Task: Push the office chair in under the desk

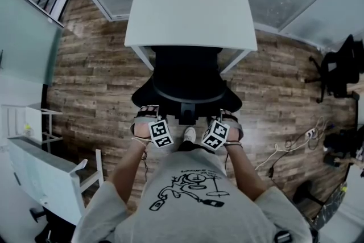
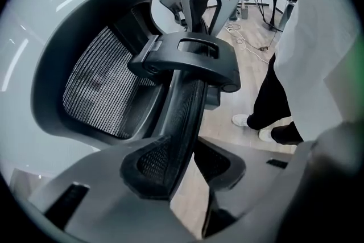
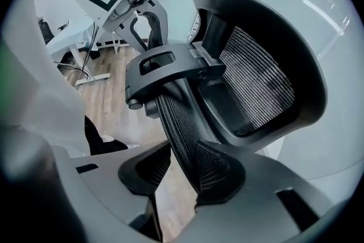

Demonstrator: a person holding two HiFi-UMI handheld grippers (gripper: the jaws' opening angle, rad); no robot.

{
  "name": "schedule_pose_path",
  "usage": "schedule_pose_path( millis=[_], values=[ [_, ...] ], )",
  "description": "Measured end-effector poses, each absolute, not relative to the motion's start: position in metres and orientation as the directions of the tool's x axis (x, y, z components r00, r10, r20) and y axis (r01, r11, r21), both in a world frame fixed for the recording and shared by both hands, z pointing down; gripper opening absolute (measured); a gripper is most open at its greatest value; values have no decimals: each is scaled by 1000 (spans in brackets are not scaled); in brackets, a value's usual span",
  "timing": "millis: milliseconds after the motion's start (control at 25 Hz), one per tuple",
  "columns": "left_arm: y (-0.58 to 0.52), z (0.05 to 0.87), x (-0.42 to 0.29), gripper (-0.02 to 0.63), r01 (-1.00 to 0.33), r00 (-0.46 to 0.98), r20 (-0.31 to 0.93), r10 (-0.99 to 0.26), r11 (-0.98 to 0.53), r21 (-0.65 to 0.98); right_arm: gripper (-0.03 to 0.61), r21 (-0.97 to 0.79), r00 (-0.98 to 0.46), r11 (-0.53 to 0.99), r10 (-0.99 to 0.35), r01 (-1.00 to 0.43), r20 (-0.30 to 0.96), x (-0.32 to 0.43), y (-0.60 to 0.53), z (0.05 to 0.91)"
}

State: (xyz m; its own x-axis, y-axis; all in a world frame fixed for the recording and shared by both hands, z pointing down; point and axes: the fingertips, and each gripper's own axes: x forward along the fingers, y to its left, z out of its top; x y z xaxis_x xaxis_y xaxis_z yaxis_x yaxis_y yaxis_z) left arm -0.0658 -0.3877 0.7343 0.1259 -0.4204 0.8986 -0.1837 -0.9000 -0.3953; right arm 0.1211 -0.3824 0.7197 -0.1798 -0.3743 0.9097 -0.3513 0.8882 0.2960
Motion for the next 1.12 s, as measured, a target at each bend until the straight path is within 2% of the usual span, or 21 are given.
schedule_pose_path(
  millis=[720, 960, 1120],
  values=[
    [-404, 733, -73, 152, -255, 51, 871, -489, -849, -463, 153, 306, -210, 888, -390, -342, 897, 114, -397, 721],
    [-396, 710, -68, 152, -323, 98, 863, -495, -837, -442, 153, 306, -255, 853, -436, -423, 863, 113, -394, 696],
    [-392, 678, -59, 139, -425, 181, 823, -538, -798, -428, 152, 282, -314, 825, -469, -491, 826, 108, -392, 669]
  ],
)
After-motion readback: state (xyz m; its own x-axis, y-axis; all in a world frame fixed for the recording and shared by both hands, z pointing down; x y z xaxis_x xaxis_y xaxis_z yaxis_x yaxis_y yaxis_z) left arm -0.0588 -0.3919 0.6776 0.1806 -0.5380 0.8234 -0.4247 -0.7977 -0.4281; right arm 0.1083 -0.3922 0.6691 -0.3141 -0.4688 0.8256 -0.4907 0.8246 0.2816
